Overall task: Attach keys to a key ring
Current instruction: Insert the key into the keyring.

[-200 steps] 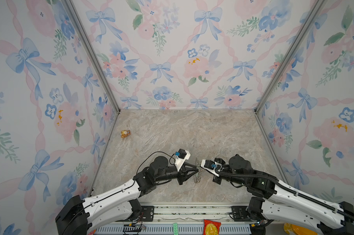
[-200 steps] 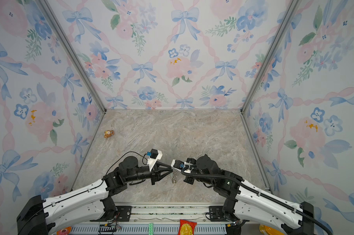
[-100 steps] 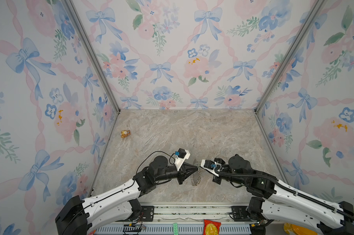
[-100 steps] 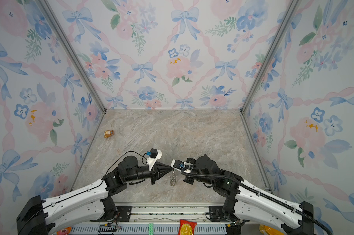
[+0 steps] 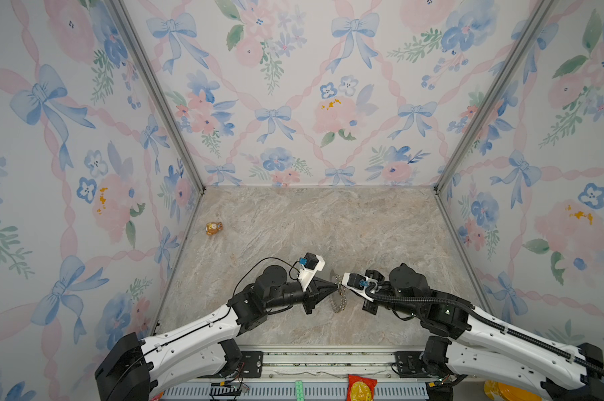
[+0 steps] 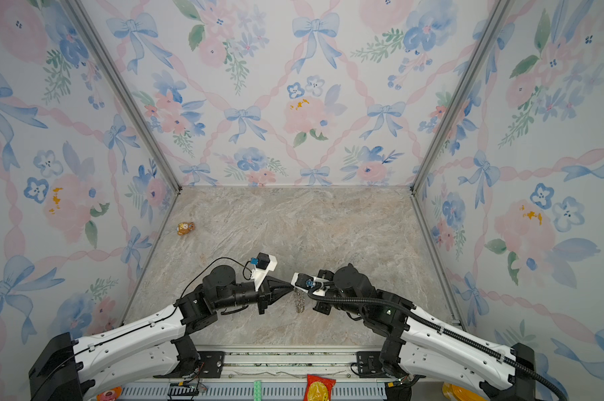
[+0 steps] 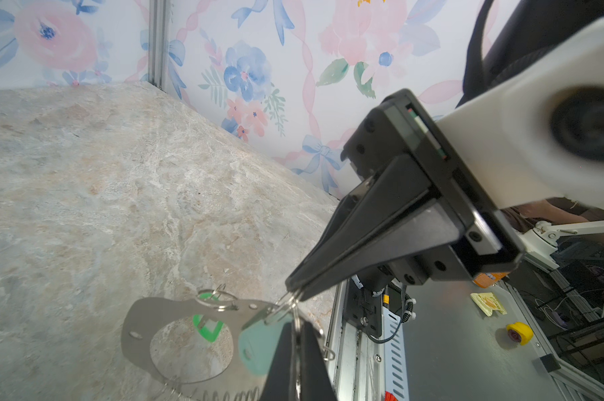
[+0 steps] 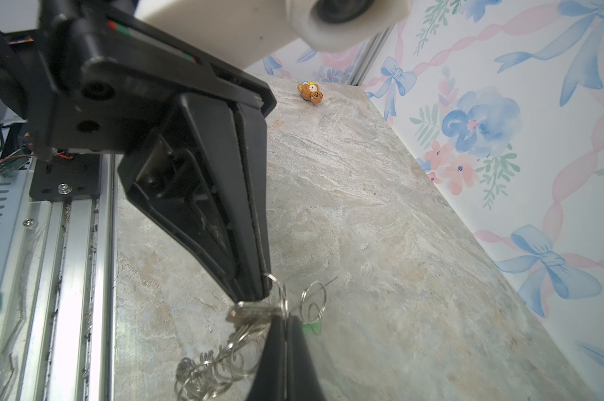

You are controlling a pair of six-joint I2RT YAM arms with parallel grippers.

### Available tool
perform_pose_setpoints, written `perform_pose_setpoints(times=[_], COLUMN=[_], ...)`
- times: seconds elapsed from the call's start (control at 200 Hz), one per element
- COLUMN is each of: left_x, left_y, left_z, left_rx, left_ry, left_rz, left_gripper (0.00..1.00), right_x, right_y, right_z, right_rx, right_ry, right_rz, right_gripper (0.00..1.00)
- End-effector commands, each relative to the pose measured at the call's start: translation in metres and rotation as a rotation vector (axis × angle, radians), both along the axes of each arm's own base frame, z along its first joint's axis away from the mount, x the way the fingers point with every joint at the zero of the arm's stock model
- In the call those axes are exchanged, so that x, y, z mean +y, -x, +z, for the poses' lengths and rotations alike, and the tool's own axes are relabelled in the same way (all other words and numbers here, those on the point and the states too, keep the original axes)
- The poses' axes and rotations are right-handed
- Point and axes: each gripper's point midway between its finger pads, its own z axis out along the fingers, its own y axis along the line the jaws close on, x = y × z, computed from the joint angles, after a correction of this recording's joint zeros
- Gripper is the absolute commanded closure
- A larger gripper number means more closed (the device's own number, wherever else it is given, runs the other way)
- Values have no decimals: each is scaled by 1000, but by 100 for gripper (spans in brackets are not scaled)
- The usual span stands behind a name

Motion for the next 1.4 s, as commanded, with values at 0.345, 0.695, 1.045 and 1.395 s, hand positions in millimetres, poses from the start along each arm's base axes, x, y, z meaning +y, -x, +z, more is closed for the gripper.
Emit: perform_pose_setpoints(times=[0.345,0.695,1.045,1.395], left_x=[4,6,4,6], left_y=[-12,-16,-18,-14], left_z=[4,-10,-25,-4], left_rx=[-17,5,30,-20], left_ry=[-3,-52,-109,-50], left_rz=[55,80,72,59], left_gripper=[100,100,100,87], right_x=[-3,-9,-17,-14], right_y=[8,9,3,0], right_z=[17,31,42,32], right_rx=[-21,-16,-17,6], right_ry=[-102,-184,-254,-216], right_rz=[32,37,10,7], right_gripper=[100,100,100,100])
